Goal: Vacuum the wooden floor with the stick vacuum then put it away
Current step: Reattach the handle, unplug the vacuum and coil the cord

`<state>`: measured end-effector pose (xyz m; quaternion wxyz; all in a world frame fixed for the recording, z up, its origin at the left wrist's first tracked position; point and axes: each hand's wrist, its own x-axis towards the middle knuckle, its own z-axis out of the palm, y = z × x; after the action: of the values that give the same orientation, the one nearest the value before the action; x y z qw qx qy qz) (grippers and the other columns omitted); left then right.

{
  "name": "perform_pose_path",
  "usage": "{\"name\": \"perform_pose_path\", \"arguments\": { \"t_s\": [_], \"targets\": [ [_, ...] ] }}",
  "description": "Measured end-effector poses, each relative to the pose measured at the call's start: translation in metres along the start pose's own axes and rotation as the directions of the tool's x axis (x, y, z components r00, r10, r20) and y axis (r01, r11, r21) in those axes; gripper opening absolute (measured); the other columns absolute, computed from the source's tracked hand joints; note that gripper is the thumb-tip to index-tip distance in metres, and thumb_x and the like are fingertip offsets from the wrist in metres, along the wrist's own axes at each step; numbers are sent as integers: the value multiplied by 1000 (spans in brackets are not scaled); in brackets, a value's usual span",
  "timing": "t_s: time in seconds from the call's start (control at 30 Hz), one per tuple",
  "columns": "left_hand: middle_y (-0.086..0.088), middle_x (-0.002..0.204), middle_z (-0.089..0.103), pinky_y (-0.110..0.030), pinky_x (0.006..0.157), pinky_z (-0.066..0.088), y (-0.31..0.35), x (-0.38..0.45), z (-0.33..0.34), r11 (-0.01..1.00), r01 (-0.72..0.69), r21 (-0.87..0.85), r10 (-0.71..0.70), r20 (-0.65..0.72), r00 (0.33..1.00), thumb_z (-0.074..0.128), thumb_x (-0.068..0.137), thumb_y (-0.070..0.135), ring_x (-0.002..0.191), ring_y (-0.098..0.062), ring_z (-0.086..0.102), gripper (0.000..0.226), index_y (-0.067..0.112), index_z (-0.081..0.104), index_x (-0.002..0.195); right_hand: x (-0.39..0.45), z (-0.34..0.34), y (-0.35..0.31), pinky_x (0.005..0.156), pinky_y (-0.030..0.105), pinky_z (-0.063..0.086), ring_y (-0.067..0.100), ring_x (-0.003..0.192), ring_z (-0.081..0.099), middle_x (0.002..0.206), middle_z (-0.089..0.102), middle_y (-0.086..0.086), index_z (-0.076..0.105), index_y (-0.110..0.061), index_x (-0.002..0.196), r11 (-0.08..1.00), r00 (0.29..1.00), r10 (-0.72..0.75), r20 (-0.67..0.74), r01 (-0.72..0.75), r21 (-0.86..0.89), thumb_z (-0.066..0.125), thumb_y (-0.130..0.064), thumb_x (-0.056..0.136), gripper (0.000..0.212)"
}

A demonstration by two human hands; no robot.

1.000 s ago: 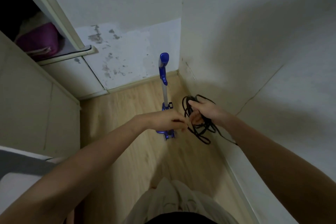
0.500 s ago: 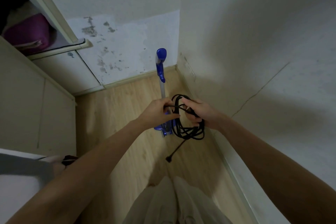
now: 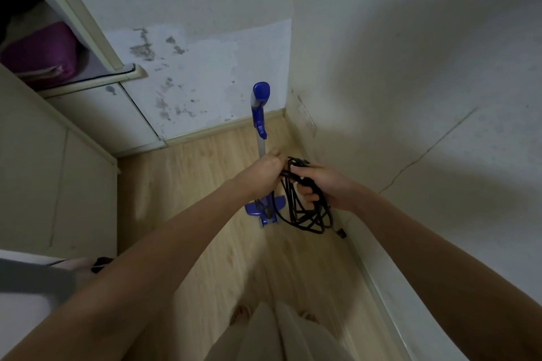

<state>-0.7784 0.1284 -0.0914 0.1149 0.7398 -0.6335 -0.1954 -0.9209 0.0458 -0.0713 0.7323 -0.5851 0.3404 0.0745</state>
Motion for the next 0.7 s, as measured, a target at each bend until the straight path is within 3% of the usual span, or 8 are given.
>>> {"name": "perform_pose_path", "arguments": {
  "t_s": [0.13,0.23,0.37,0.47,0.57,0.63,0.67,0.7],
  "targets": [
    [-15,116,44,-25,74,44,-19,13,5,995,102,22,-101,-24,995,50,88,-9,89,-26,57,24,0,49,110,10,-7,1,42,23,29,11,41,29,49,33,-4,42,-14,72,981,999,40,26,-34,-191,55,-22,99,31],
    [-14,116,45,-30,79,48,-31,16,11,994,104,-42,-105,-21,994,56,84,-4,95,-23,52,27,4,47,109,22,-14,4,40,23,26,11,39,26,48,32,-4,38,-15,68,955,998,61,33,-49,-293,54,-15,99,35],
    [-13,130,44,-35,98,44,-51,10,25,949,22,-314,-2,66,998,70,79,10,118,-23,45,59,10,34,126,40,-22,7,38,21,29,12,39,27,52,32,0,41,-11,76,904,988,90,128,-27,-428,52,-14,99,26],
    [-6,131,50,-23,97,47,-64,3,39,859,15,-511,-18,-2,1000,80,75,15,122,-13,50,72,15,29,126,53,-21,7,37,21,30,12,39,28,52,32,2,45,-8,80,865,970,146,195,-30,-501,53,-15,99,22],
    [2,113,65,-16,86,48,-75,-1,44,847,63,-528,-31,69,997,75,81,18,103,-1,59,58,16,44,130,64,-13,1,37,18,30,10,35,29,45,35,-4,45,-11,65,820,952,180,249,-5,-572,54,-18,99,36],
    [7,82,70,-13,65,45,-84,-5,42,855,122,-504,-37,177,984,69,88,22,72,1,62,14,20,67,102,74,-9,-2,39,19,33,9,35,35,44,41,-6,57,-10,70,731,968,119,222,66,-679,58,-27,97,31],
    [10,67,67,-11,59,42,-88,-7,39,829,159,-536,-47,215,975,67,89,24,58,1,59,4,24,70,86,80,-8,-2,43,18,36,8,37,40,46,46,-6,62,-9,75,692,977,62,203,104,-715,60,-31,95,30],
    [10,59,64,-11,55,41,-95,-9,38,790,198,-580,-75,230,970,67,90,25,52,-1,56,12,26,69,78,87,-7,0,47,17,39,7,41,44,50,50,-6,64,-10,78,690,983,-1,182,132,-711,61,-34,94,29]
  ]
}}
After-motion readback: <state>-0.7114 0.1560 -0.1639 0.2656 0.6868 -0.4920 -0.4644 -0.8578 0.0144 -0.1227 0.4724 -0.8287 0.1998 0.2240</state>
